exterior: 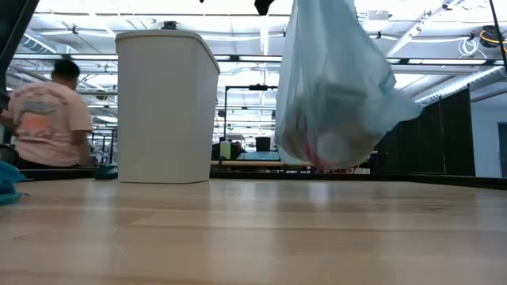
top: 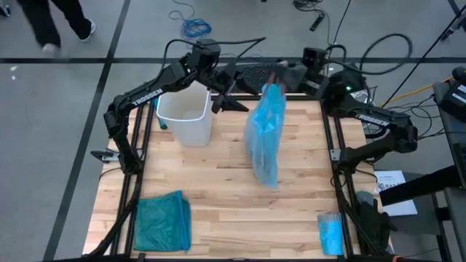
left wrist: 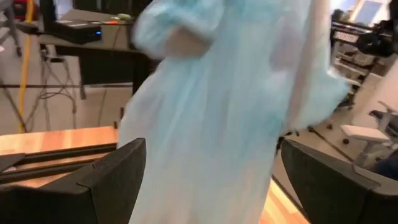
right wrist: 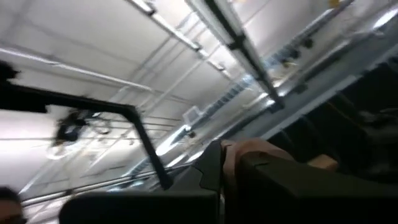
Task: Place trash/remove bag and relplace
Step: Close the blue trash bag
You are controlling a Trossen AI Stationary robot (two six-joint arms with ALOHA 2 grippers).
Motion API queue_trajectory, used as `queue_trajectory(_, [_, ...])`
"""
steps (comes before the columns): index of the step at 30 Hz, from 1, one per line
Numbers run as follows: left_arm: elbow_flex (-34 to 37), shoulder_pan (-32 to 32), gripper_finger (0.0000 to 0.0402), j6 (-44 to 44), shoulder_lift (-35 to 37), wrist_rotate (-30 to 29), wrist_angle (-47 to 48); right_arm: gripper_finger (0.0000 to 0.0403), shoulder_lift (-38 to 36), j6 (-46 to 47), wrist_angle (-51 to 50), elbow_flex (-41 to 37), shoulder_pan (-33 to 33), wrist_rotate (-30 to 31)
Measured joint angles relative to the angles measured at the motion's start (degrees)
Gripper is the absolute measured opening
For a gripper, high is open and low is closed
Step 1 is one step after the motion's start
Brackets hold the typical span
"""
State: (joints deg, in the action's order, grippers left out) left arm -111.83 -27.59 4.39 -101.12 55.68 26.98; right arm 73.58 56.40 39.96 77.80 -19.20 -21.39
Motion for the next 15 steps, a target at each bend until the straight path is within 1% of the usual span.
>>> queue_trajectory(2, [0.0, 0.3, 0.0365, 1.1, 0.0, 0.4, -0.1, 0.0, 0.2, 1.8, 2.4, 0.2, -0.2, -0.6])
queue_trajectory(5, [0.0, 0.4, 0.0365, 3.4, -0.6, 0.4, -0.8, 0.0, 0.8, 3.6, 2.9, 0.3, -0.2, -1.1])
queue_trajectory(12, [0.0, 0.7, 0.0365, -1.9, -3.3, 6.5, -4.6, 0.0, 1.9, 5.8, 2.8, 2.2, 2.7, -1.9])
queue_trajectory(15, [0.0, 1.3, 0.0365, -2.6, -4.2, 8.6, -6.6, 0.0, 2.5, 6.0, 0.6, 3.0, 4.0, -1.7])
